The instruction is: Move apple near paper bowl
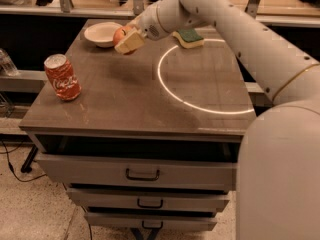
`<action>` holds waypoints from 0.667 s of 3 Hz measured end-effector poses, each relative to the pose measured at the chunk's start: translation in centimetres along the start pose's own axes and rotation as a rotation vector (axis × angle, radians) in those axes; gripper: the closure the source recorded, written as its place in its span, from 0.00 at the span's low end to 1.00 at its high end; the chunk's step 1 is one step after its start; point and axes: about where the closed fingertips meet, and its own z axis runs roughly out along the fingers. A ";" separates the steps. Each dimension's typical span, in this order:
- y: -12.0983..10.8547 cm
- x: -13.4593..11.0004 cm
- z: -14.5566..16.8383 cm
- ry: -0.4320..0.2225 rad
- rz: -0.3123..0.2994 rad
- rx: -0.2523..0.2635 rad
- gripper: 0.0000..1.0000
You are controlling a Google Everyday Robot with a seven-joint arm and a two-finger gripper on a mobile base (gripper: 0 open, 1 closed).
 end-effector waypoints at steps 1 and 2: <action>-2.2 0.5 2.0 -0.001 0.057 0.073 1.00; -4.0 1.1 3.2 -0.015 0.101 0.127 1.00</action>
Offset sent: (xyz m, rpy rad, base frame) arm 0.0765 0.0010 -0.0186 0.0992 -0.0058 -0.2433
